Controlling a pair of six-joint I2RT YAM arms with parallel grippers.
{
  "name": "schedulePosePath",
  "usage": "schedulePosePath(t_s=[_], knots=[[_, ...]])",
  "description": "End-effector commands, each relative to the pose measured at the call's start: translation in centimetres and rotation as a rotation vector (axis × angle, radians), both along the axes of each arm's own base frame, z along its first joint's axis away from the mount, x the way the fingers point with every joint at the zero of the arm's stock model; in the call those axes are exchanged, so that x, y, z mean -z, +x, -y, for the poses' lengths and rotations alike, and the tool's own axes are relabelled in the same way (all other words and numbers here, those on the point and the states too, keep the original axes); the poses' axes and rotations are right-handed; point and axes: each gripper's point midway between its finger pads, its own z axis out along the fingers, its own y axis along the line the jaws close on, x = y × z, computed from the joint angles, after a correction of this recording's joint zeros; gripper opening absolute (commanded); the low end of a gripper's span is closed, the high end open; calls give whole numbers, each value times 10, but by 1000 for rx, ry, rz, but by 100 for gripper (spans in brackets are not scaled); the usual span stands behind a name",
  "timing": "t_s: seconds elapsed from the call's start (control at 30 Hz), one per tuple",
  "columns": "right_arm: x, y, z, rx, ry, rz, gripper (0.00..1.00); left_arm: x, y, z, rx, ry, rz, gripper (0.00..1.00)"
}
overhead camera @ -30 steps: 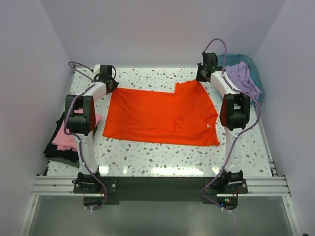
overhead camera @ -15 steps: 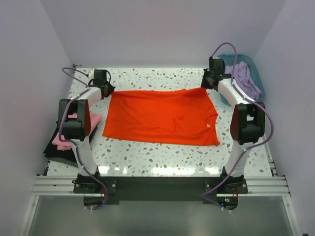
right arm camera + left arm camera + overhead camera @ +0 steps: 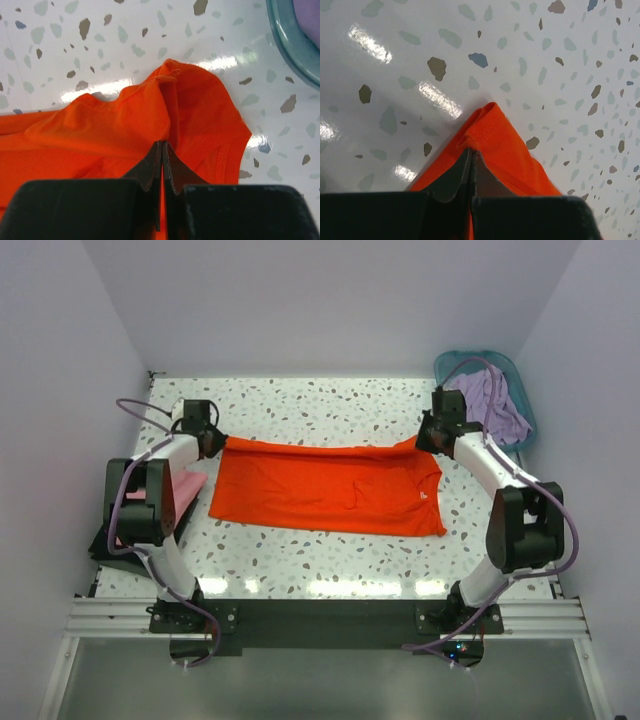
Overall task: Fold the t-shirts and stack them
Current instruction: Fold the tshirt
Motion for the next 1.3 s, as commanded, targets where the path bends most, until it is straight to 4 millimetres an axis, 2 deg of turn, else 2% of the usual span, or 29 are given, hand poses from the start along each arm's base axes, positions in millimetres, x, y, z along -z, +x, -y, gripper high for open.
schedulePosePath(t_s=[0.0, 0.23, 0.57, 0.9, 0.93, 0.97, 1.0, 1.03, 1.1, 1.13, 1.2, 1.27], knots=[[-19, -11, 4, 43, 13, 61, 0, -16, -7, -4, -39, -18, 40, 0], [-7, -41, 5, 41, 19, 33, 0, -17, -31, -7, -70, -22, 31, 0], [-1, -69, 7, 40, 30, 18, 0, -11, -61, -6, -80, -33, 17, 0], [26, -96, 6, 48, 54, -35, 0, -1, -85, -1, -59, -54, 12, 0], [28, -98, 5, 49, 56, -37, 0, -2, -87, 0, -54, -57, 18, 11], [29, -100, 6, 52, 55, -43, 4, -4, -88, 1, -51, -60, 27, 17], [30, -103, 6, 49, 53, -46, 20, -6, -89, 2, -42, -63, 35, 21], [26, -103, 7, 47, 54, -31, 30, -13, -92, 1, -38, -58, 55, 30], [23, -107, 9, 47, 44, -22, 51, -29, -93, 1, -29, -49, 100, 40], [15, -106, 9, 41, 46, 0, 55, -34, -94, 0, -29, -43, 110, 47], [4, -101, 7, 29, 47, 28, 56, -46, -95, 0, -11, -34, 141, 49], [3, -94, 1, 5, 30, 28, 57, -54, -90, 3, 9, -33, 159, 49]])
